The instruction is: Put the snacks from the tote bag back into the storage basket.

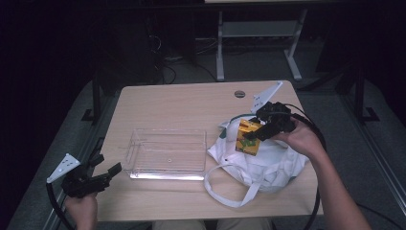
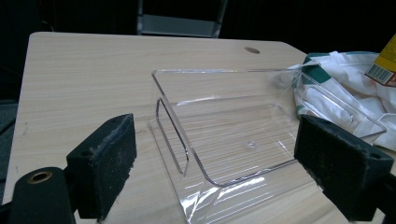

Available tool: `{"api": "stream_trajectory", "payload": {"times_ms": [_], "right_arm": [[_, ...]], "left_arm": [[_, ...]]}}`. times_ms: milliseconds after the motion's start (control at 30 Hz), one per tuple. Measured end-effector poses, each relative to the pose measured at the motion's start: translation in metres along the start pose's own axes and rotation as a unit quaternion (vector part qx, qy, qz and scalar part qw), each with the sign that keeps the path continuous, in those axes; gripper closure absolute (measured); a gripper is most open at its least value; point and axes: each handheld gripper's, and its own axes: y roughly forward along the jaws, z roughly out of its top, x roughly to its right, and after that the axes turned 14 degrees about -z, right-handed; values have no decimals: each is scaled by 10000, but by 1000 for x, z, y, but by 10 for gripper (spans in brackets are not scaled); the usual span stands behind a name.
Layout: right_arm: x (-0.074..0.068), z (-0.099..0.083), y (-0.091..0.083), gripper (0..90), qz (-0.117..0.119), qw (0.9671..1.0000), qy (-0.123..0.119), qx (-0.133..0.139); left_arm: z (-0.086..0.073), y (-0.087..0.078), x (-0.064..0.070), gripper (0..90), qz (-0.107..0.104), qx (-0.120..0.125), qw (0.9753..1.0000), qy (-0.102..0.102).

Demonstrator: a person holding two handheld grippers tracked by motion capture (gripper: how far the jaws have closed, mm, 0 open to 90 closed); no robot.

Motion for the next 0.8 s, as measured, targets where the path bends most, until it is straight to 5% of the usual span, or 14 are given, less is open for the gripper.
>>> {"api": "stream_trajectory", "payload": {"times_ms": [800], "right_arm": [[-12,37,2,520,192,9991,-289,255]], "left_arm": [[0,-1,-1,126,18,-13,10000,38]]}}
